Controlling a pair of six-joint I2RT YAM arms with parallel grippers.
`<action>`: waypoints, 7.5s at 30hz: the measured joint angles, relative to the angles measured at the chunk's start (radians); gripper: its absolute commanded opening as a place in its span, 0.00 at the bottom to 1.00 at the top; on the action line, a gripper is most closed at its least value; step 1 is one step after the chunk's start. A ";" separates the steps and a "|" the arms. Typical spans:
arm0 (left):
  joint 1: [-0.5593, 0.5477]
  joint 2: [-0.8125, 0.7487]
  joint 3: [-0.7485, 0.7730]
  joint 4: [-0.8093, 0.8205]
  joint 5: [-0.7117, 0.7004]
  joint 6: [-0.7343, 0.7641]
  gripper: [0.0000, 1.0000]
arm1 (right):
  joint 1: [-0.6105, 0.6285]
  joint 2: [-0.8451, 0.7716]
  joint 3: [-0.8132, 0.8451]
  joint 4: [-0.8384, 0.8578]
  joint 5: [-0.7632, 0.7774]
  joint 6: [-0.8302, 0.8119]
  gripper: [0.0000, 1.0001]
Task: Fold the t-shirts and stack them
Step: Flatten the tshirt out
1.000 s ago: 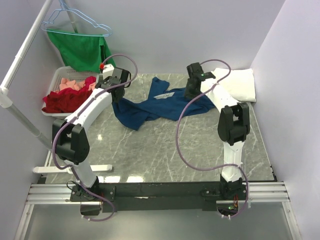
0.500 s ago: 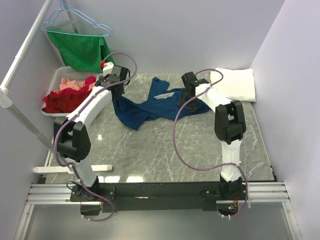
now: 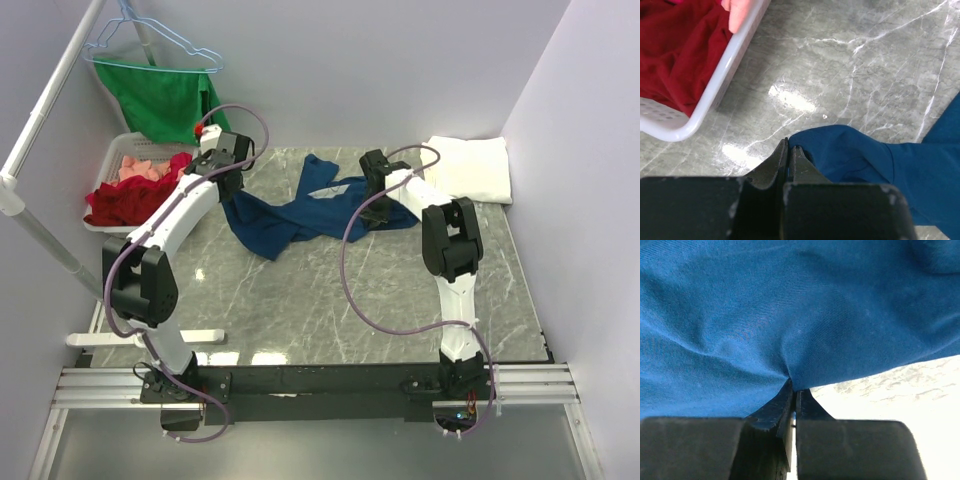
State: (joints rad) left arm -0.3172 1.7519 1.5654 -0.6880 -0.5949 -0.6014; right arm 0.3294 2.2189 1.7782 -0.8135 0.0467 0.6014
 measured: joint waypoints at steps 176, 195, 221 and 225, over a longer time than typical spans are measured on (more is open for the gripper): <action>0.079 0.020 0.739 0.444 0.396 0.322 0.01 | -0.120 -0.642 0.112 0.222 0.148 -0.160 0.00; 0.079 -0.691 0.378 0.481 0.396 0.376 0.01 | -0.125 -1.208 -0.195 0.267 0.097 -0.181 0.00; 0.079 0.044 0.573 0.426 0.365 0.402 0.01 | -0.143 -0.714 0.039 0.270 0.128 -0.165 0.00; 0.079 0.072 0.681 0.415 0.361 0.410 0.01 | -0.159 -0.675 0.189 0.261 0.128 -0.182 0.00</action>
State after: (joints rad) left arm -0.2386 1.8244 2.2463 -0.2729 -0.2340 -0.1917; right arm 0.1707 1.5440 1.9671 -0.5522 0.1745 0.4198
